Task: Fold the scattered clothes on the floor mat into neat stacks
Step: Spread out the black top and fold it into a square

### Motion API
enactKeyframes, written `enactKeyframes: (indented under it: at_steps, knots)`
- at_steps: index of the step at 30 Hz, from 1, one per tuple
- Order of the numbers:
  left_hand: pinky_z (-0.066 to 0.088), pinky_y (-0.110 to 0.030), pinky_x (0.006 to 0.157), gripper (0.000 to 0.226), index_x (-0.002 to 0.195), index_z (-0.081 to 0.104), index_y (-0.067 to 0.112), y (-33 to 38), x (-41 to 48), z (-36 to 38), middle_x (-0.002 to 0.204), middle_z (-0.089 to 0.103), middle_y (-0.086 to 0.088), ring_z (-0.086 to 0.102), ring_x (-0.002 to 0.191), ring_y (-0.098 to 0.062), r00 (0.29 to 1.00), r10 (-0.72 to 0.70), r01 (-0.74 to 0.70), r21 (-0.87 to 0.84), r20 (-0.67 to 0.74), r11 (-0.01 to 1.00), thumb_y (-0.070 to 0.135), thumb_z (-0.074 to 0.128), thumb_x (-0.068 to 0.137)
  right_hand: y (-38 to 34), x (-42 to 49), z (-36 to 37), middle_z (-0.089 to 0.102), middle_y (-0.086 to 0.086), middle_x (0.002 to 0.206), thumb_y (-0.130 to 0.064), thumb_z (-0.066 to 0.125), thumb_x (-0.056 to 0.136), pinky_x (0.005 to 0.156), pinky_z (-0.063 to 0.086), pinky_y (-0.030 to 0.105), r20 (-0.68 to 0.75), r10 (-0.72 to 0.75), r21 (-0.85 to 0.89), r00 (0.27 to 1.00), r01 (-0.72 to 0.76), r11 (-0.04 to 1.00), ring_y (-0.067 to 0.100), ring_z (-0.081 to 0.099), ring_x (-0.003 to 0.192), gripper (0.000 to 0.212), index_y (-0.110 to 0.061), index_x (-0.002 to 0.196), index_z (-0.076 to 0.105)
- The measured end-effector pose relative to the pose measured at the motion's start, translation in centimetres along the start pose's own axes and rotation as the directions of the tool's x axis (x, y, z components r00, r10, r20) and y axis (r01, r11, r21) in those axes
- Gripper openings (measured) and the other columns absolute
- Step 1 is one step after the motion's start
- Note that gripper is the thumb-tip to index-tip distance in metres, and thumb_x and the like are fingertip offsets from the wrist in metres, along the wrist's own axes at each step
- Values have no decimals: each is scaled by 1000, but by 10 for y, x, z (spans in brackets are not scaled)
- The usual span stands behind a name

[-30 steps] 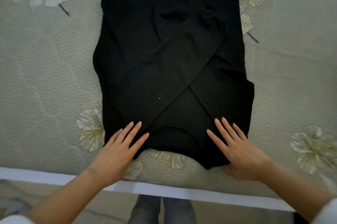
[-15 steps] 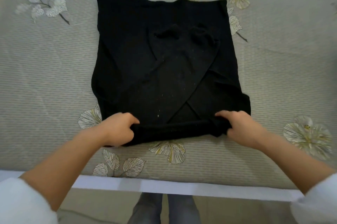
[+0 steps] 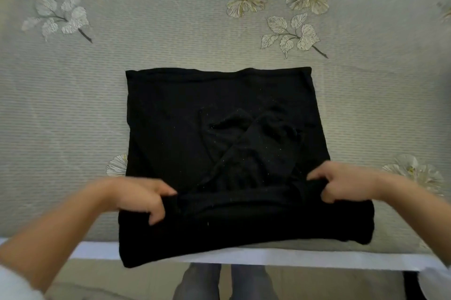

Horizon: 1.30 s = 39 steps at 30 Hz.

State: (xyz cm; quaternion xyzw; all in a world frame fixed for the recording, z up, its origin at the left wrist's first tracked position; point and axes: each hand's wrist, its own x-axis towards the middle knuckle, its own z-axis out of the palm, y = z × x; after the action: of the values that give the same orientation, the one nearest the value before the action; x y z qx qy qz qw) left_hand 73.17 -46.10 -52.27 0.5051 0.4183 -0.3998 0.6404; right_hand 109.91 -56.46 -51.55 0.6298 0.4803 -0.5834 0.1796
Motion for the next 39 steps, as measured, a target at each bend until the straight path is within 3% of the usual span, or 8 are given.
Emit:
enactKeyframes:
  at_steps: [6,11,15,19,27,32,35,39]
  knots:
    - [42,-25,60,38,80,66,23,8,-25,-76,77,64,-1,56,67,-11,838,183,-321,-193,-515,927,10,54,47,-20,14,-68,63,10,63,-6,62,62,59,47,32,-289,-29,53,957,46,998,19,60,59,15,-12,75,67]
    - [42,-22,52,28,77,66,25,8,-14,-116,65,58,5,51,52,-5,593,87,-545,-320,-801,775,-1,56,73,-33,36,-115,59,4,61,-1,65,72,54,39,26,-577,-55,114,815,146,983,11,49,51,13,-13,76,67]
    - [49,-26,59,20,90,66,26,7,6,-122,78,67,1,59,61,-9,453,-31,-634,-346,-891,692,7,63,85,-31,56,-130,66,8,79,-2,69,75,70,47,30,-676,-29,147,736,174,974,21,59,71,15,-12,85,67]
    - [56,-22,64,30,105,65,26,5,24,-117,92,72,5,70,77,-9,512,51,-624,-330,-858,708,9,72,81,-24,75,-127,64,4,84,3,72,75,73,49,30,-664,0,225,748,200,954,19,60,77,23,-11,92,67]
    - [52,-11,66,10,90,71,23,5,28,-147,84,73,8,67,79,-4,309,-22,-791,-270,-951,549,31,66,87,-17,96,-146,74,-1,74,-8,67,82,57,54,19,-722,190,602,666,468,647,11,71,68,12,-18,80,72]
    - [47,-32,92,40,130,53,17,17,54,-147,124,57,-12,58,105,-22,153,-103,-425,-160,-983,891,35,55,94,-26,125,-128,60,12,117,-27,66,86,95,45,40,-839,232,340,492,141,930,25,56,106,40,-6,119,56]
    - [23,-49,111,52,144,36,15,33,69,-114,150,28,-19,29,133,-38,35,111,-98,107,-993,989,35,47,97,-43,127,-88,44,13,140,-32,61,87,105,27,45,-924,-7,3,382,25,1000,29,37,131,54,-9,134,46]
    - [7,-47,115,57,150,18,32,48,98,-62,161,4,-5,-1,147,-26,188,428,9,437,-884,899,49,26,97,-56,136,-33,17,3,159,-47,42,92,115,6,45,-818,-278,-310,503,21,951,22,7,147,64,-22,149,27]
